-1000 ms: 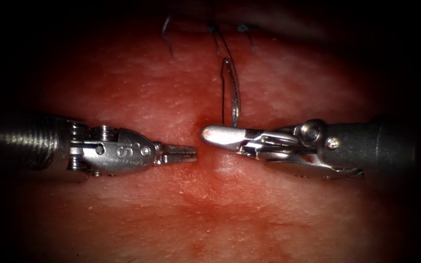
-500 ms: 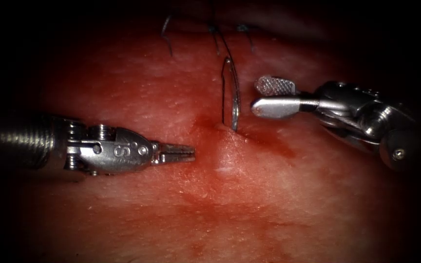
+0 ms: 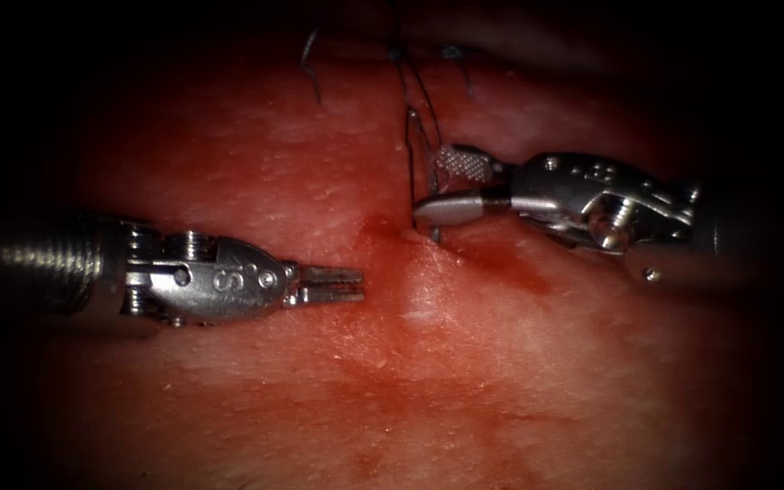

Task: Wound Closure

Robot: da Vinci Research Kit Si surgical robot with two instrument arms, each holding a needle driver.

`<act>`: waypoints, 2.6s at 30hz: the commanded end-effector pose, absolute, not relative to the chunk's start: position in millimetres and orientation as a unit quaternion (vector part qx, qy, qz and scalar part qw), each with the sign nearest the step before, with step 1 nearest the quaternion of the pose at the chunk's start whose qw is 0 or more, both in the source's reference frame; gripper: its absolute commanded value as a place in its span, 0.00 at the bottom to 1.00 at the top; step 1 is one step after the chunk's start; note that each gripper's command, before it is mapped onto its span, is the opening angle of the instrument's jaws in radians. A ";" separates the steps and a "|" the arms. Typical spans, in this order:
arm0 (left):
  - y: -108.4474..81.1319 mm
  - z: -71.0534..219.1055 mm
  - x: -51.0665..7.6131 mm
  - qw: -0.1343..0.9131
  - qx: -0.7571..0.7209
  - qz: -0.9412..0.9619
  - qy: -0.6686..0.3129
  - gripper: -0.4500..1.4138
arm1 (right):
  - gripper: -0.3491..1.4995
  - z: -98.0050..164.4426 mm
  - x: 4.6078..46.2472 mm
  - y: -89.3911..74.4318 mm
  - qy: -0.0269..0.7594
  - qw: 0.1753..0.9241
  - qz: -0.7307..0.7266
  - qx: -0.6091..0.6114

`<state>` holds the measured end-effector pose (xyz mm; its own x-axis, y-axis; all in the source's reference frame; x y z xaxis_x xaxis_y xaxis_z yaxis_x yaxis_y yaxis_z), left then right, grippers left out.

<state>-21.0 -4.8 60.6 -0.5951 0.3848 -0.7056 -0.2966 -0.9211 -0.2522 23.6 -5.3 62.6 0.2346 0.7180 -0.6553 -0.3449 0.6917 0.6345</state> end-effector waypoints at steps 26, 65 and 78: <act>-5.0 61.1 -21.5 0.189 -0.409 0.891 -0.055 0.17 | 0.92 64.4 24.5 -3.6 0.503 0.748 0.379 0.210; -5.4 60.4 -21.9 0.191 -0.410 0.890 -0.057 0.16 | 0.92 63.9 23.4 -4.0 0.456 0.718 0.459 0.258; -5.4 60.3 -21.8 0.190 -0.411 0.890 -0.058 0.16 | 0.77 65.5 23.1 -5.6 0.417 0.726 0.472 0.277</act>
